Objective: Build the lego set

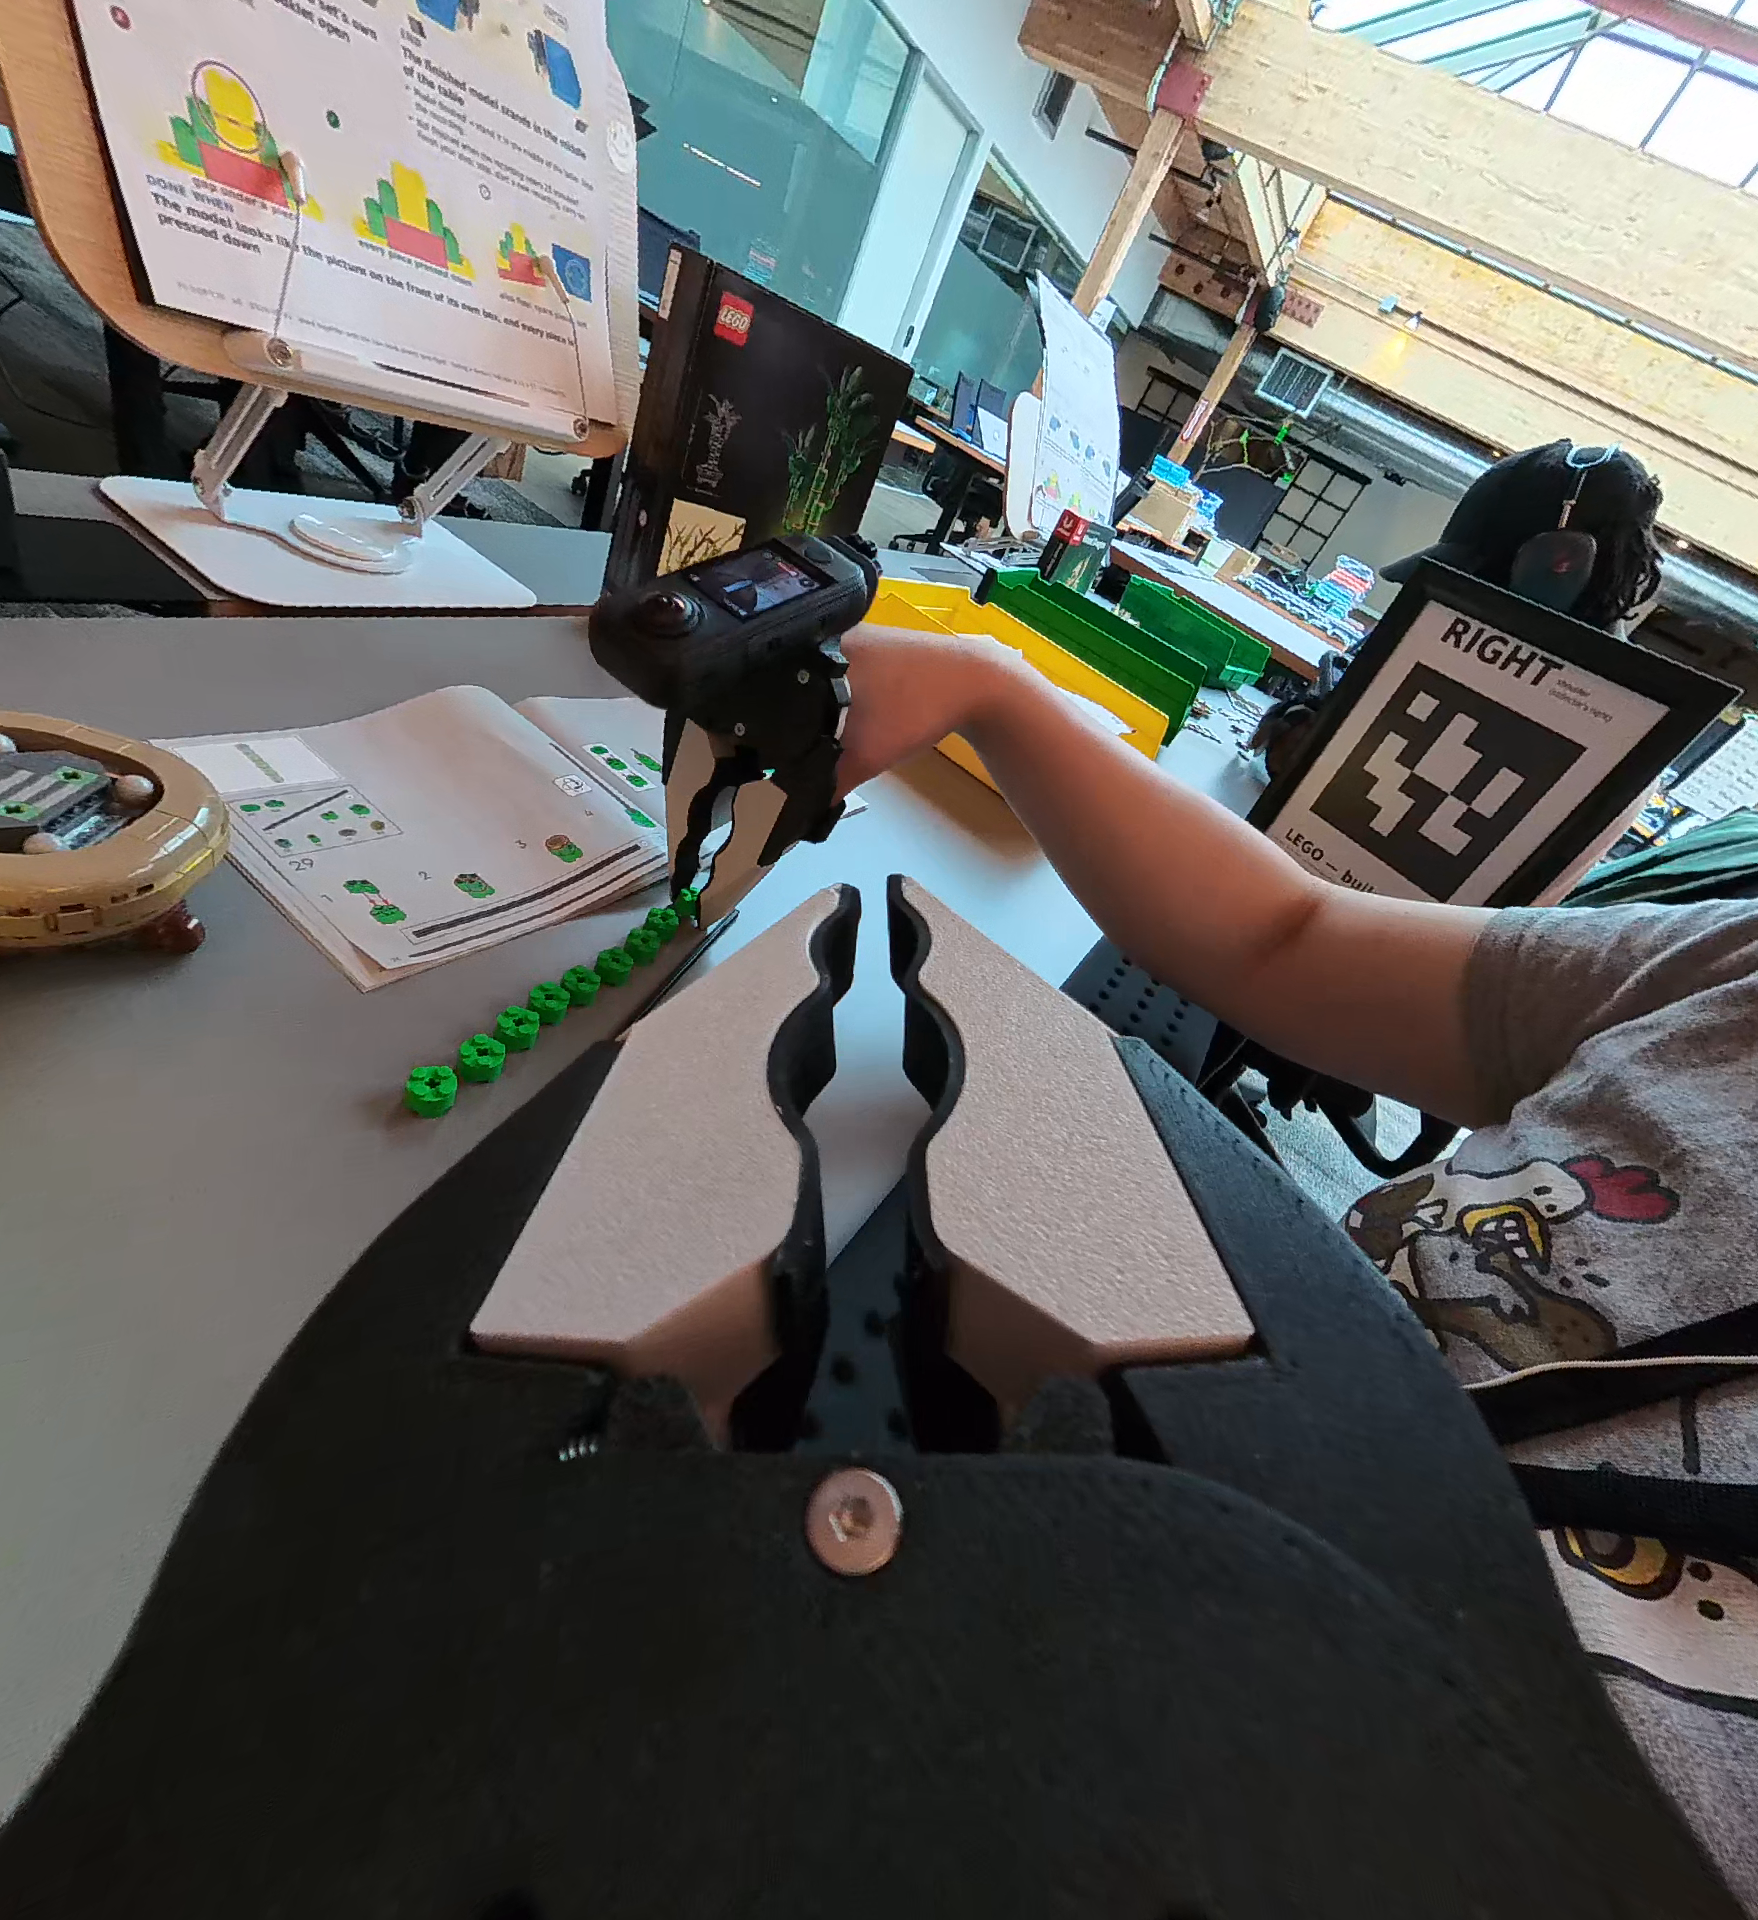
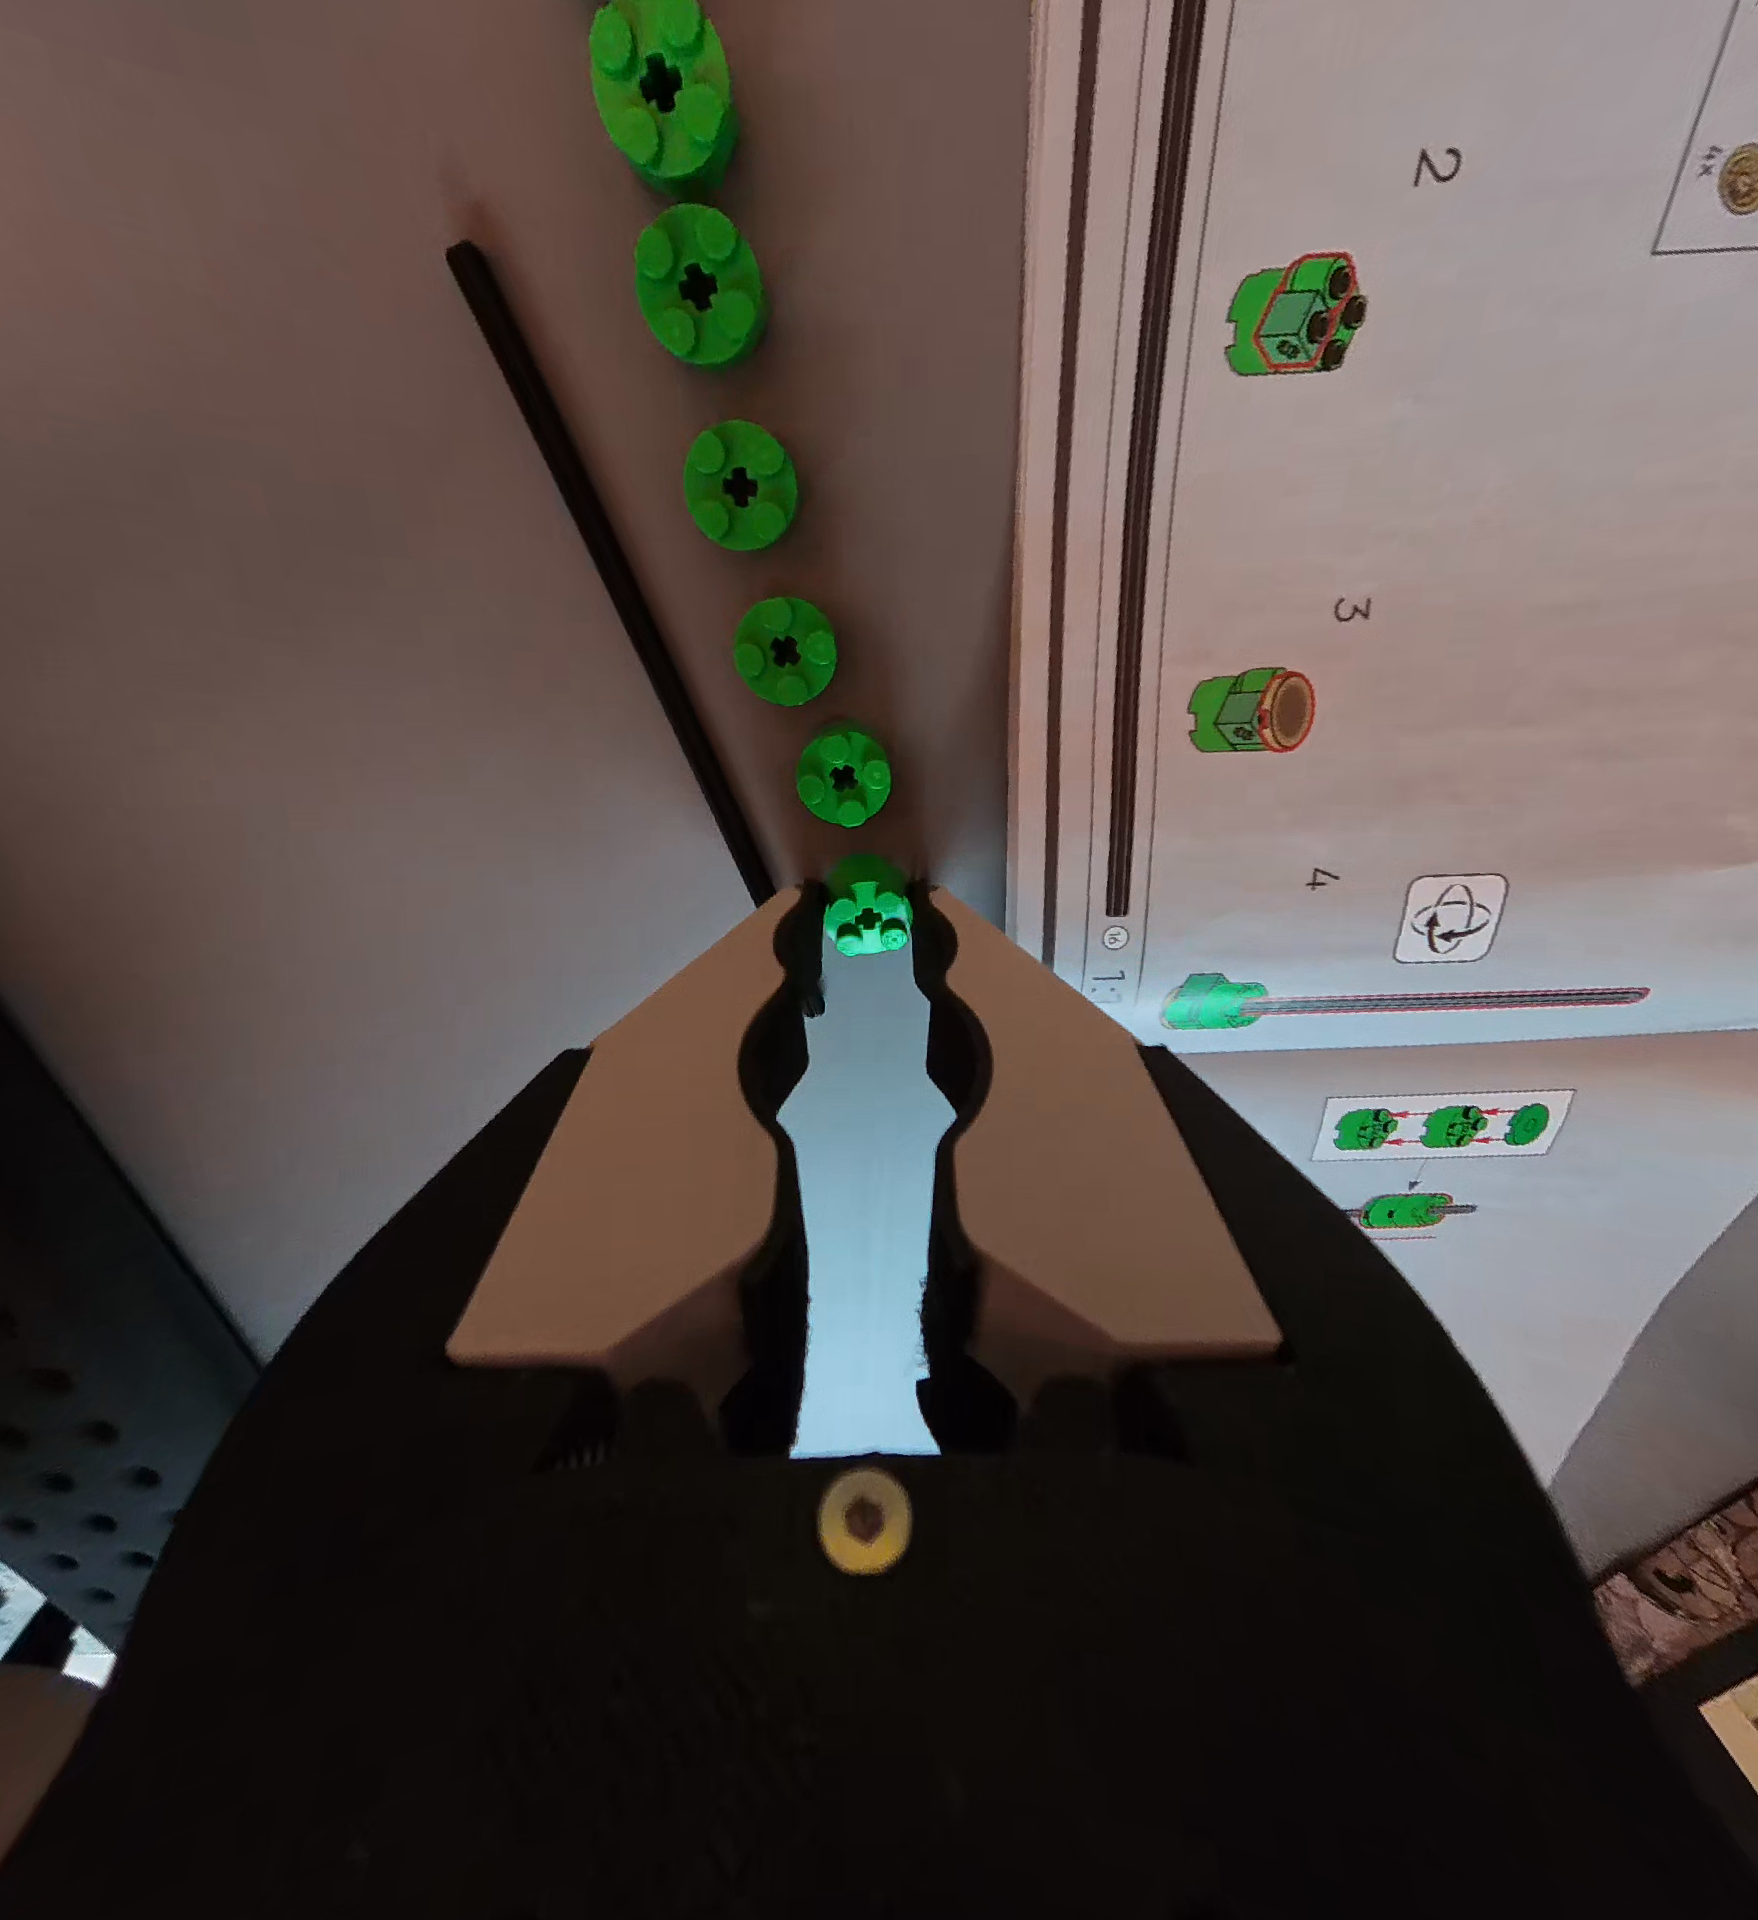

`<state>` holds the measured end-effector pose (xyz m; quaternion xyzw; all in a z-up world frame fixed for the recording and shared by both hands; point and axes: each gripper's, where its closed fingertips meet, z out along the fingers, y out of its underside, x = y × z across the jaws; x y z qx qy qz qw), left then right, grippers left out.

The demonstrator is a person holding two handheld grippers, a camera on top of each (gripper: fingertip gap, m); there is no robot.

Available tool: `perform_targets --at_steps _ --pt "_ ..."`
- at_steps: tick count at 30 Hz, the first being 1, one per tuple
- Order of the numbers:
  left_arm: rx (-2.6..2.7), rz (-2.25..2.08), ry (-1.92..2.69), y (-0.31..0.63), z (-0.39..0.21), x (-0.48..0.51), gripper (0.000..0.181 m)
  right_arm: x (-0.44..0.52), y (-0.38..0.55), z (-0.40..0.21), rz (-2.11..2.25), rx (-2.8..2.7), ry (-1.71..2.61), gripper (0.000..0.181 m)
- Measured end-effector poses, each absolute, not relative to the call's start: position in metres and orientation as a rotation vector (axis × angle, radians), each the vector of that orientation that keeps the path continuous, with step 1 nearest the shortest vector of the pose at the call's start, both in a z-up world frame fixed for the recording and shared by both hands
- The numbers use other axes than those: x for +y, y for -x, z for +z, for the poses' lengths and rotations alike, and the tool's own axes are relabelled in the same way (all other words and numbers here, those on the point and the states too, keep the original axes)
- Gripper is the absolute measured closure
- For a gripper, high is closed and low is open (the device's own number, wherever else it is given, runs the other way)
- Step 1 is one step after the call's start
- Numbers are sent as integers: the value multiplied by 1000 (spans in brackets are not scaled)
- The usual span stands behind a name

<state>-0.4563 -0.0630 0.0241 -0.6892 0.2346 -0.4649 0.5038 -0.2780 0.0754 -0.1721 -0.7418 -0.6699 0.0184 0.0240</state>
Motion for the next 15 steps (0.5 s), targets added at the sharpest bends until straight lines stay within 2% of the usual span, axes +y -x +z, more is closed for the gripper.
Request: perform_targets --at_steps 1,15 --pt "565 -1122 1664 457 24 -63 178 75 278 -172 65 -2069 2298 165" --pt "526 -1105 1667 470 21 -60 178 79 272 -152 164 -1837 2150 154"
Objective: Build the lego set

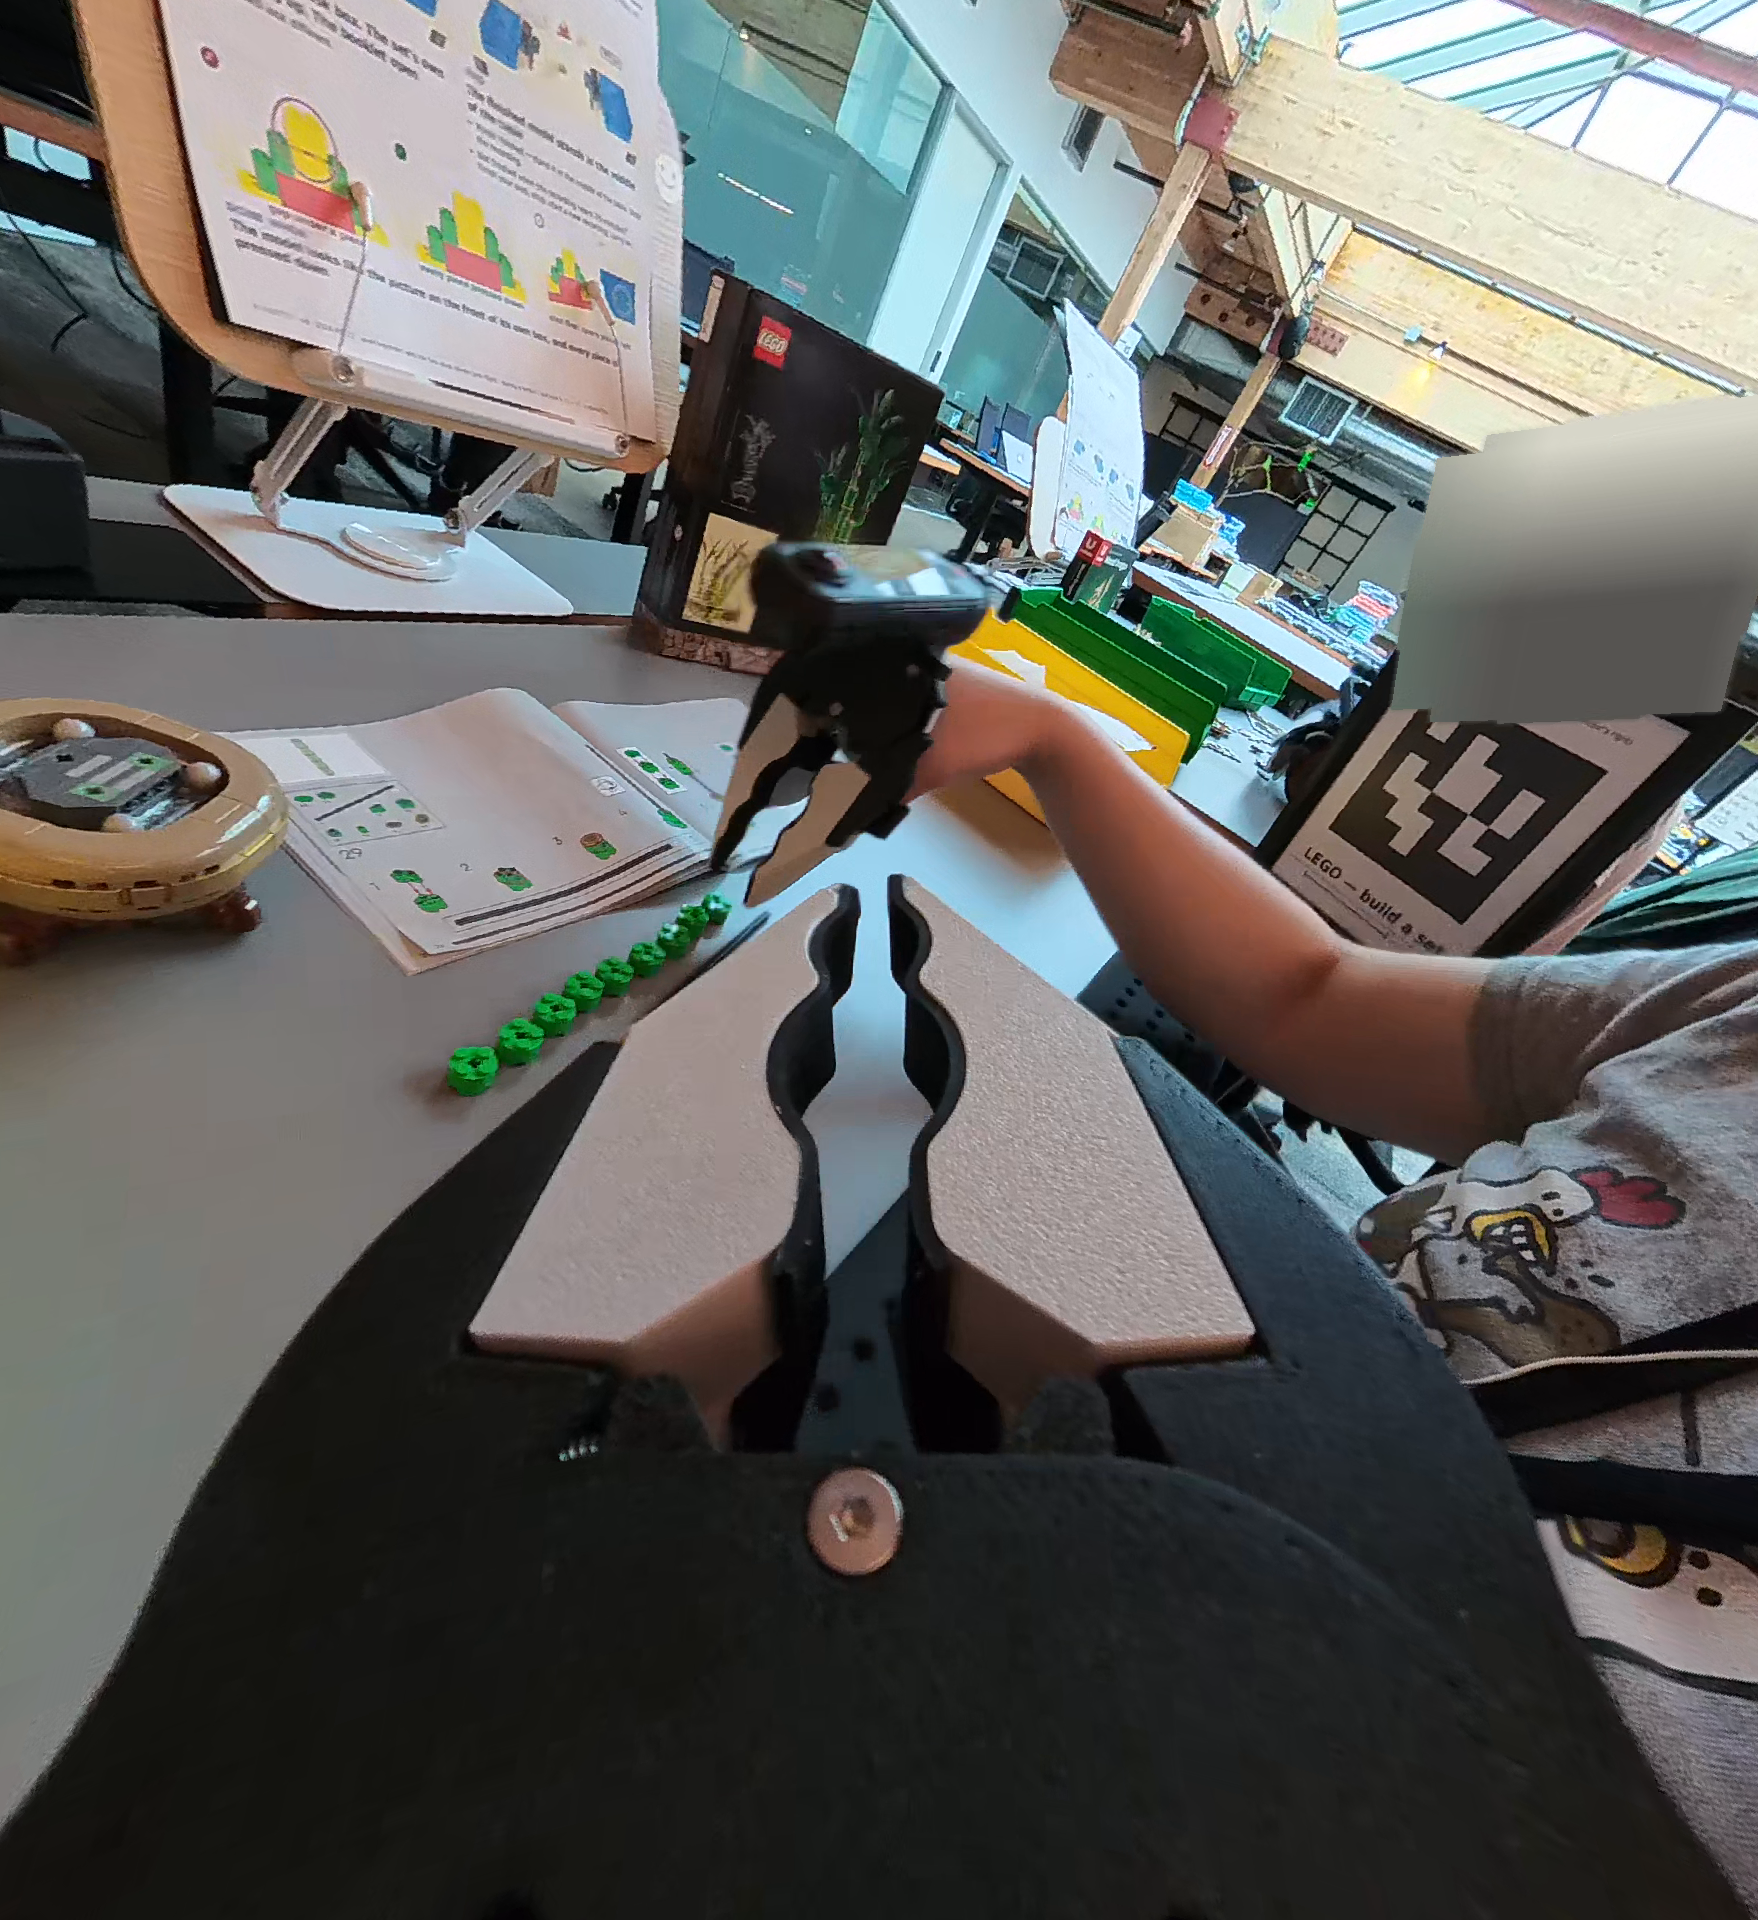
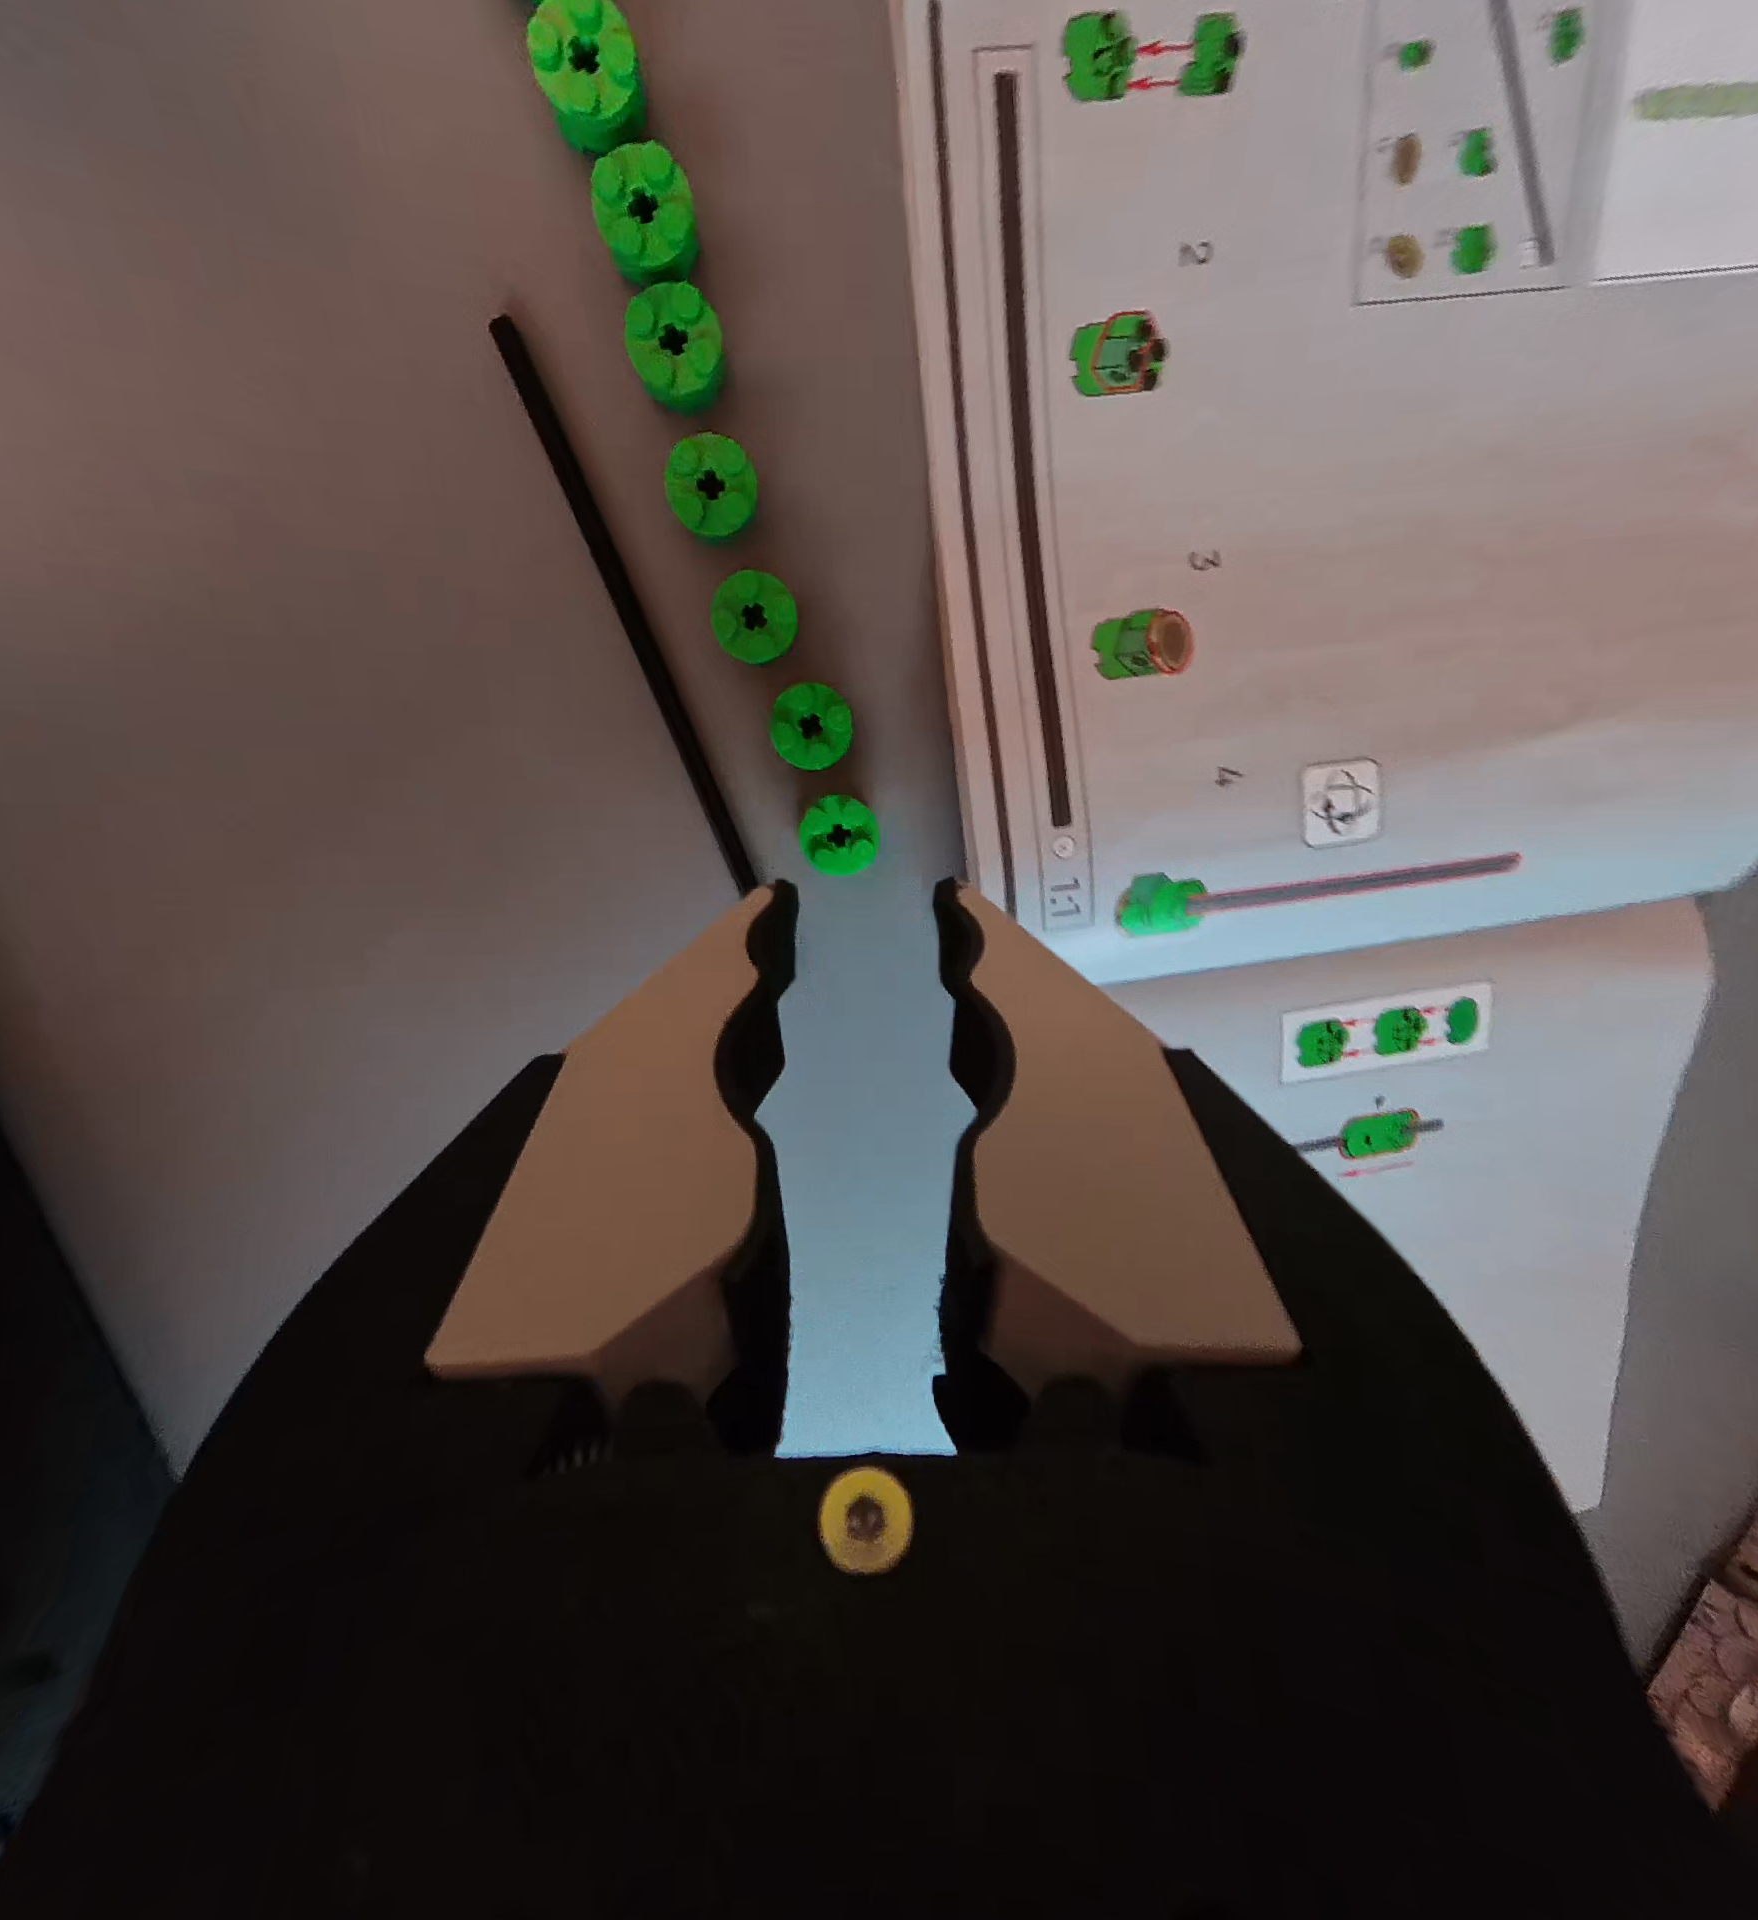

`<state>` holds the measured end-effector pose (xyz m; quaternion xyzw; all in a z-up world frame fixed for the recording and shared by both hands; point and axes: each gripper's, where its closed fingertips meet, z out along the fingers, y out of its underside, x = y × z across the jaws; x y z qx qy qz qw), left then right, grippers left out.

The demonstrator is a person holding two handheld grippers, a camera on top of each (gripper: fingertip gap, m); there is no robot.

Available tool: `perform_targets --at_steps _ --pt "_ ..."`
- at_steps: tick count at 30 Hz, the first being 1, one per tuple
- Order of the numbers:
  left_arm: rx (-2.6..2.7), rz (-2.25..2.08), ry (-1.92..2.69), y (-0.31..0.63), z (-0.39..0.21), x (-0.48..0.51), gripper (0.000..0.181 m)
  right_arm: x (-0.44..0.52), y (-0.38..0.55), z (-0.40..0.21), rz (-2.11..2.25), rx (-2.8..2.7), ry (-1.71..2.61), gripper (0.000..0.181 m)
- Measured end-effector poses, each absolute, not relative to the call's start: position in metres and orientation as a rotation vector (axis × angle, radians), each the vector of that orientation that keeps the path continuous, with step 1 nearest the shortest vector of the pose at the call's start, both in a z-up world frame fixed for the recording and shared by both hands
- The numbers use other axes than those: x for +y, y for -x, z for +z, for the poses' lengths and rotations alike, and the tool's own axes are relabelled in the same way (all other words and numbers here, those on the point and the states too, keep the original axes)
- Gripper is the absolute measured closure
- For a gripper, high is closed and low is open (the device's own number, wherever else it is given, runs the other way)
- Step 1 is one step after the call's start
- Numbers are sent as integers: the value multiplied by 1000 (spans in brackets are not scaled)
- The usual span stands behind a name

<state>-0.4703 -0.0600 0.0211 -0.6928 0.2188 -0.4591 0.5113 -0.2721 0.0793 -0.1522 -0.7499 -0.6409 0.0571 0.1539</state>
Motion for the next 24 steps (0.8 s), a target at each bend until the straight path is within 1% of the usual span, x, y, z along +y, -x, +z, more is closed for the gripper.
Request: perform_targets --at_steps 4,12,18,24 --pt "488 -1127 1675 476 16 -54 178 86 260 -133 221 -1679 2015 155" --pt "488 -1109 1663 476 19 -52 177 112 217 -81 263 -1196 1703 155" --pt "487 -1076 1659 477 22 -51 177 120 190 -86 194 -1066 1688 155" --pt "486 -1053 1652 480 23 -51 177 85 233 -101 539 -1212 1680 155"
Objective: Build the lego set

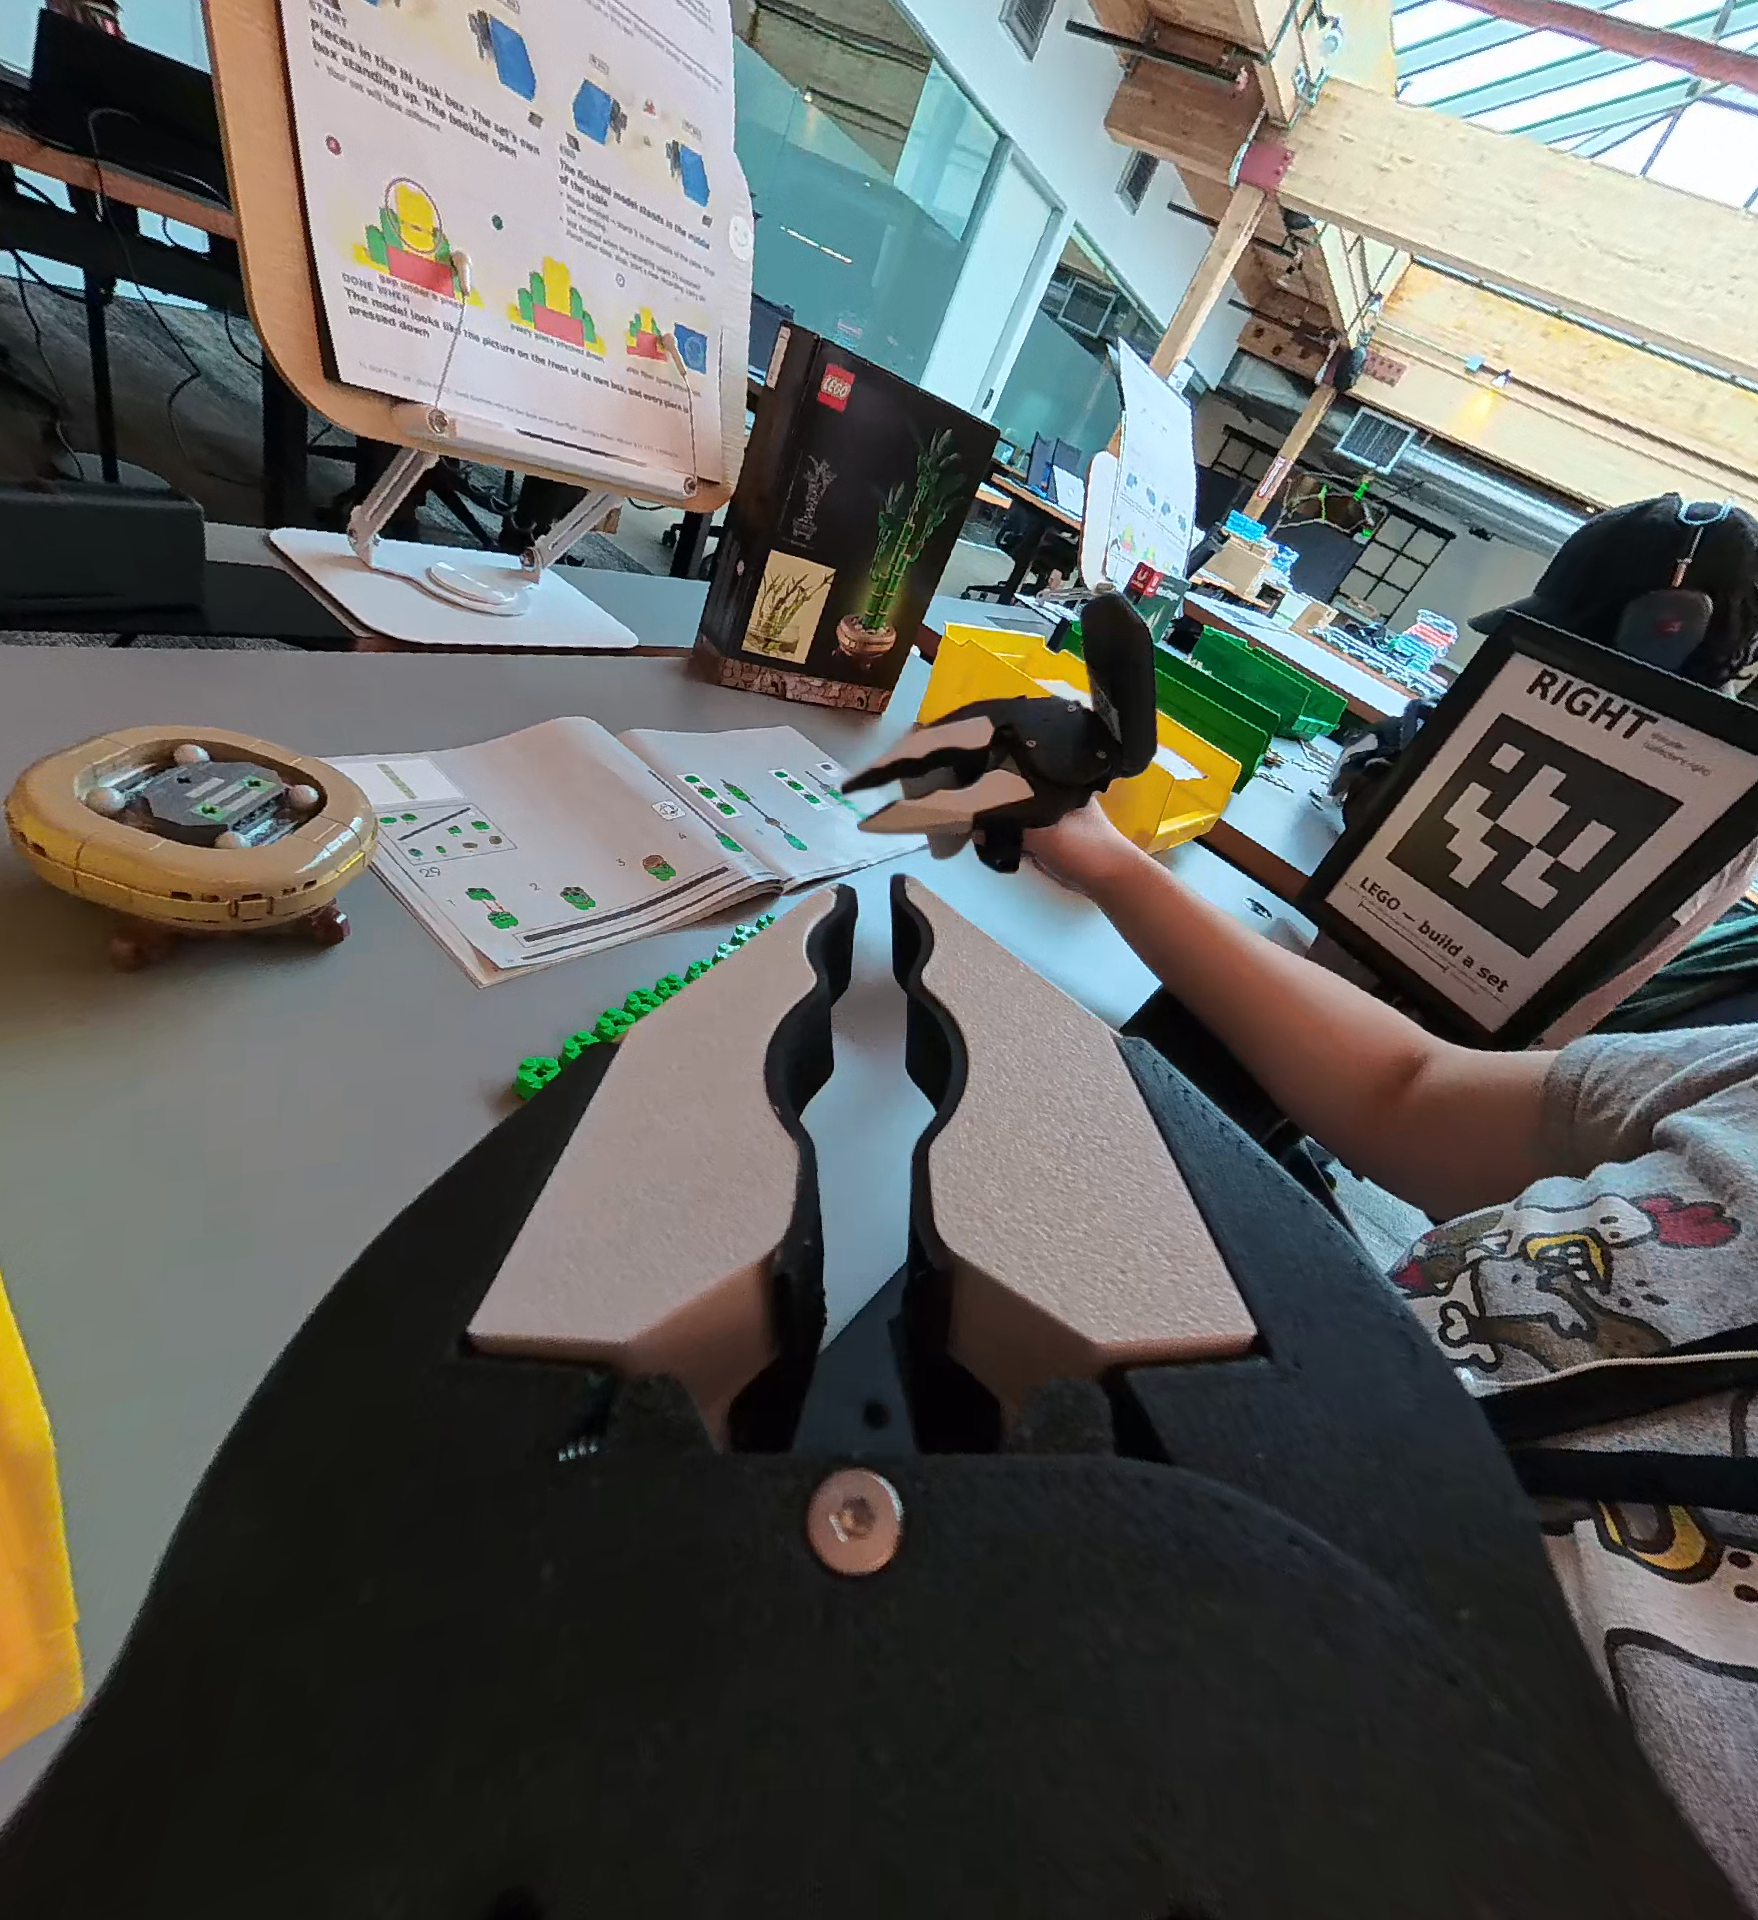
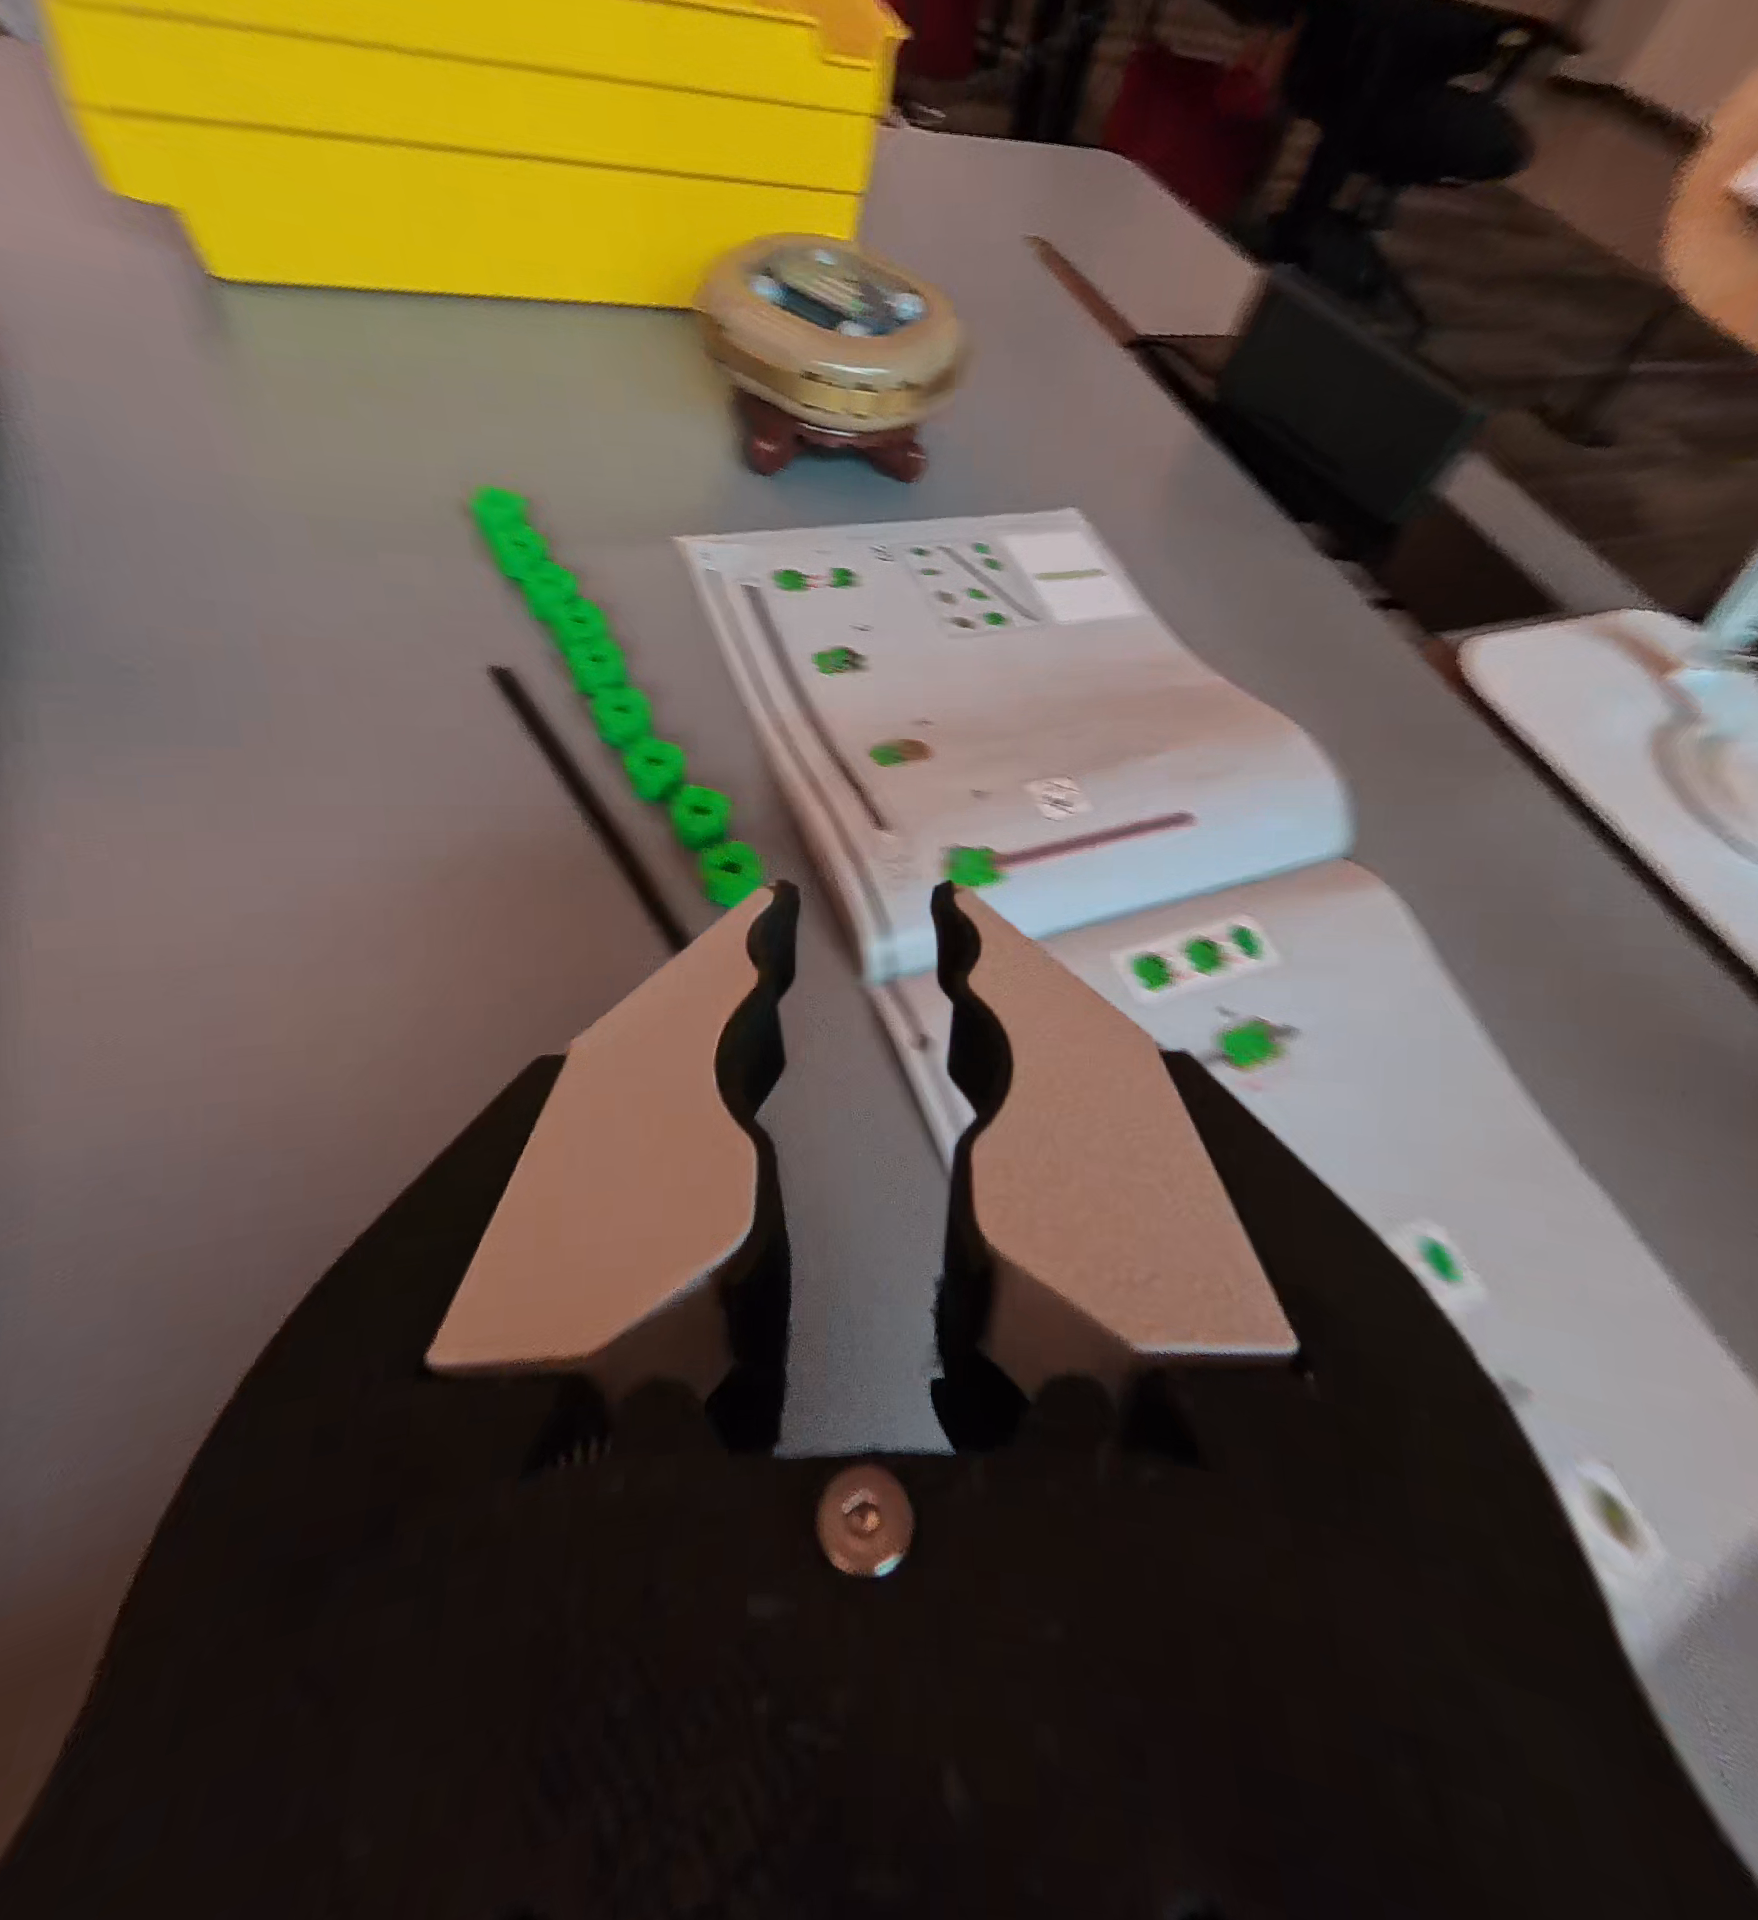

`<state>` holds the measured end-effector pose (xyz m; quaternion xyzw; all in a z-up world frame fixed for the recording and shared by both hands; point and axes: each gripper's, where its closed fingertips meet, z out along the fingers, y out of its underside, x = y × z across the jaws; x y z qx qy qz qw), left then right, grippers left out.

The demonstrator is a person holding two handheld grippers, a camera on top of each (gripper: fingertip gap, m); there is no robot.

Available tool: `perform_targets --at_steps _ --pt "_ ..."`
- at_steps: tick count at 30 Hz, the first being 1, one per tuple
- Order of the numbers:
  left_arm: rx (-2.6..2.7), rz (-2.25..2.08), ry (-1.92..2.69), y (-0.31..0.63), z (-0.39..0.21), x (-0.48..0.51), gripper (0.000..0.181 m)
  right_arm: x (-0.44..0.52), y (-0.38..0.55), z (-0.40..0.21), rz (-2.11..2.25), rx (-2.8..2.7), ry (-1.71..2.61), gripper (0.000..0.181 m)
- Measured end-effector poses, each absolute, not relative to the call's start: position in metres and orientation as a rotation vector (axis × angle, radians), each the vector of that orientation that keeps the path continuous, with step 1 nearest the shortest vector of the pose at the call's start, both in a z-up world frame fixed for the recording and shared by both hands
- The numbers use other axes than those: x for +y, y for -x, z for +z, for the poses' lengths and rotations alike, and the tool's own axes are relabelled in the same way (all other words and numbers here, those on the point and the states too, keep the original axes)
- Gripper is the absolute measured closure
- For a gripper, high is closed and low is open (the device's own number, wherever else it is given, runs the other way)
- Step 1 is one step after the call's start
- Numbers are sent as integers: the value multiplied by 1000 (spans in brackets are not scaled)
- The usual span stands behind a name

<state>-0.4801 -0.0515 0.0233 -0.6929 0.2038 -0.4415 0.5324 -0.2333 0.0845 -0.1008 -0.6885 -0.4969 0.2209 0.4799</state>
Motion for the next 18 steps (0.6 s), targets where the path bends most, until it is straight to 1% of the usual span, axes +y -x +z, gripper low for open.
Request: perform_targets --at_steps 3,6,9,13,18 --pt "476 -1059 1633 481 22 -50 177 47 262 -114 800 -1369 1689 159" --pt "472 -1105 1622 477 20 -49 177 37 272 -138 713 -1521 1728 161" --pt "481 -1116 1624 474 18 -48 176 37 279 -145 651 -1552 1719 164" --pt "479 -1092 1621 480 18 -49 176 49 284 -137 556 -1506 1658 167" --pt "463 -1059 1597 490 18 -49 176 74 285 -106 373 -1345 1513 167"
